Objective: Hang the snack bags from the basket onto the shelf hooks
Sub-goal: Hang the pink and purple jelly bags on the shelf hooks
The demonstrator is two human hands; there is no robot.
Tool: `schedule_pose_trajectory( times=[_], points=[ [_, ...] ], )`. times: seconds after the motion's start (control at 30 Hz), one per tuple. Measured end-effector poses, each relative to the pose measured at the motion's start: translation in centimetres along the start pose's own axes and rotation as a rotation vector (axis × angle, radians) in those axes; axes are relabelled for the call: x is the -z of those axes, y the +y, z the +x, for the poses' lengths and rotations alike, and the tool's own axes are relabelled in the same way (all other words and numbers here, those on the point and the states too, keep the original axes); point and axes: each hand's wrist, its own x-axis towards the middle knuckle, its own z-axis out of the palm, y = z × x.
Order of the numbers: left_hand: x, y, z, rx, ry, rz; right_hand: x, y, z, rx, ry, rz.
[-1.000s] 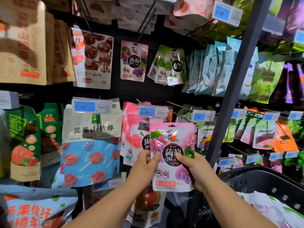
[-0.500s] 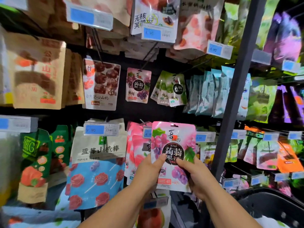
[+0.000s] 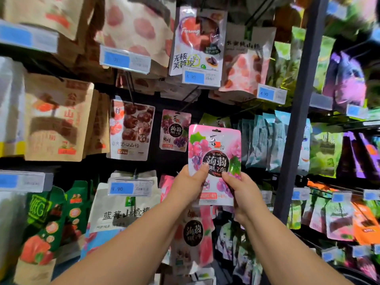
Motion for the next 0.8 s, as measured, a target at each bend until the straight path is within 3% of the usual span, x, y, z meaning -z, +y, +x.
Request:
schedule_pose_trajectory(
  times=[0.4, 0.8],
  points=[
    [2.3, 4.1, 6.0, -0.16, -0.026, -0.106, -4.4, -4.2, 5.1, 0.092, 0.006, 0.027],
    [3.5, 4.7, 9.0, -0.208, -0.066, -0.124, -5.8, -4.4, 8.4, 0.116, 0.011, 0.043]
  ],
)
